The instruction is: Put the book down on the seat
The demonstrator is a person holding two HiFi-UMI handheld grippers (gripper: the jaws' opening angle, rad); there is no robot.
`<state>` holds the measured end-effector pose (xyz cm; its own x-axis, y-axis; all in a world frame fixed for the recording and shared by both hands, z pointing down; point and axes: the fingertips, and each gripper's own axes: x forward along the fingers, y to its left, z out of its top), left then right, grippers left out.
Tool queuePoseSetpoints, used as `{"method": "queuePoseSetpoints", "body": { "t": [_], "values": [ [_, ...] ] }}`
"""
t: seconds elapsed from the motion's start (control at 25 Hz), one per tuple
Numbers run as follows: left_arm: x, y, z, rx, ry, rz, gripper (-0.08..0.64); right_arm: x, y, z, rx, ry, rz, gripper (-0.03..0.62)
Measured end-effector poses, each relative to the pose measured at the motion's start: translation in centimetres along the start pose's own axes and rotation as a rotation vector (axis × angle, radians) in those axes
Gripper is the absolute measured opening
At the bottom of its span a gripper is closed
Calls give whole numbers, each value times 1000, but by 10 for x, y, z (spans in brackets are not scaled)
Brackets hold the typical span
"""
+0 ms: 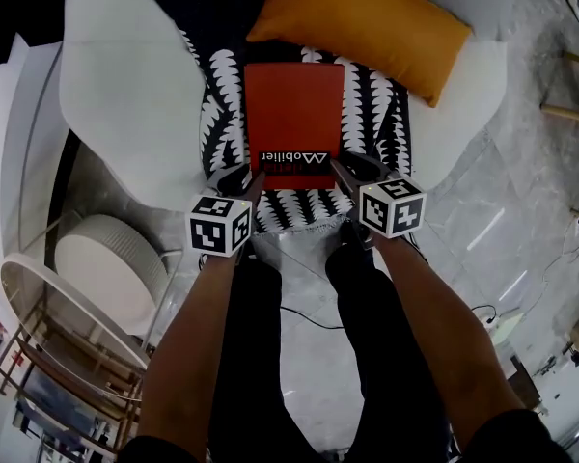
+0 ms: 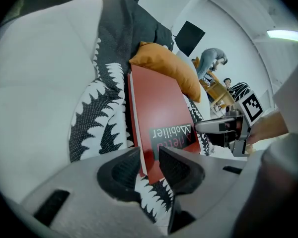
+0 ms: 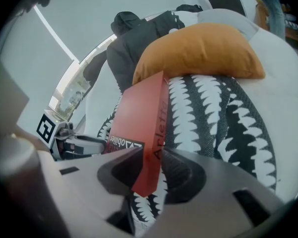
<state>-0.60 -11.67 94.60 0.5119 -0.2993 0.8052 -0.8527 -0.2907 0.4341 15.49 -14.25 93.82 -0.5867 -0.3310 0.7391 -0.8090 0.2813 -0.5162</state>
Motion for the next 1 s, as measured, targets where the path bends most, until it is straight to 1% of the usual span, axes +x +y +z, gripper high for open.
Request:
{"method": "queuePoseSetpoints", "body": {
  "t": [0.16, 0.28, 0.36, 0.44, 0.64, 0.8, 1.0],
  "values": [
    [-22, -4, 1, -16, -14, 7, 127, -22, 1, 6, 8, -21, -23, 120],
    [-44, -21, 13, 4, -40, -14, 127, -44, 13, 18, -11, -43, -14, 118],
    [-61, -36, 22, 24, -58, -24, 119, -61, 29, 28, -36, -56, 6, 111],
    [-80, -52, 33, 43, -79, -35, 92, -79, 50, 41, -60, -73, 35, 77],
    [-142, -100, 79, 80, -164, -79, 67, -134, 114, 86, -148, -139, 112, 45],
    [-204, -143, 121, 112, -250, -134, 37, -193, 172, 126, -200, -201, 195, 34],
    [-281, -198, 169, 163, -326, -196, 29, -280, 246, 188, -270, -312, 293, 31]
  ]
}}
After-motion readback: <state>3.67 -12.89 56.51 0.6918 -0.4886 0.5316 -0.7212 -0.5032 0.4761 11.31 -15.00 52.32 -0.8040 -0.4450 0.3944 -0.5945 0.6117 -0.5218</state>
